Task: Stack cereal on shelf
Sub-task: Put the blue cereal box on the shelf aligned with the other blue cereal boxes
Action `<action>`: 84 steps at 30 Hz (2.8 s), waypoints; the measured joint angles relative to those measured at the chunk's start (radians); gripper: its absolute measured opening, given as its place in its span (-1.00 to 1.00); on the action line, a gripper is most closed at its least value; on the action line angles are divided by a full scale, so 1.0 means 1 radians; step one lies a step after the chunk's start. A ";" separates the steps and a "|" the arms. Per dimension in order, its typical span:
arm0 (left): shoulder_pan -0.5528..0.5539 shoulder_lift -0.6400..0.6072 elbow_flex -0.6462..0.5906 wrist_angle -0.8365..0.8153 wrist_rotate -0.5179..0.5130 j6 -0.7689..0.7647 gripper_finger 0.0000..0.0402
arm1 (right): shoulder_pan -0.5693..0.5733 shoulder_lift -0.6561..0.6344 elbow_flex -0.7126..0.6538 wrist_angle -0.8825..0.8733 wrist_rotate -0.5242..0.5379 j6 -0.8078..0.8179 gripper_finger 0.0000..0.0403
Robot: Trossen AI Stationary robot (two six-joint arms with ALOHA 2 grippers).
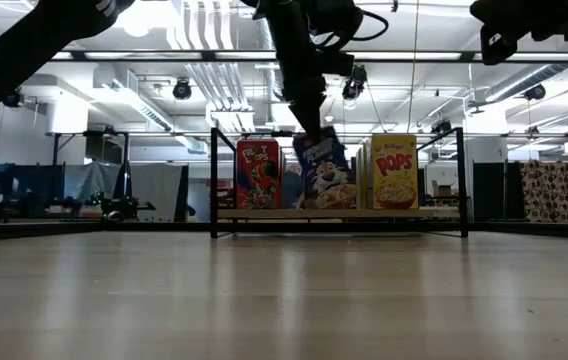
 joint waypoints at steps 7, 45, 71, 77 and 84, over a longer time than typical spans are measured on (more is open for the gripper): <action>0.000 0.000 0.000 0.027 -0.001 0.004 0.16 | 0.000 0.000 0.000 -0.002 0.000 0.000 -0.96; -0.190 -0.449 -0.570 0.336 -0.012 -0.238 0.17 | -0.001 0.079 0.005 0.015 0.268 0.088 -0.96; -0.226 -0.990 -1.439 1.414 -0.045 -0.026 0.17 | -0.071 0.789 0.665 -0.460 0.319 0.044 -0.96; -0.228 -1.087 -1.506 1.405 -0.046 -0.029 0.17 | -0.143 1.023 0.948 -0.707 0.292 -0.038 -0.96; -0.228 -1.169 -1.556 1.405 -0.046 -0.040 0.17 | -0.241 1.251 1.209 -0.903 0.213 -0.169 -0.96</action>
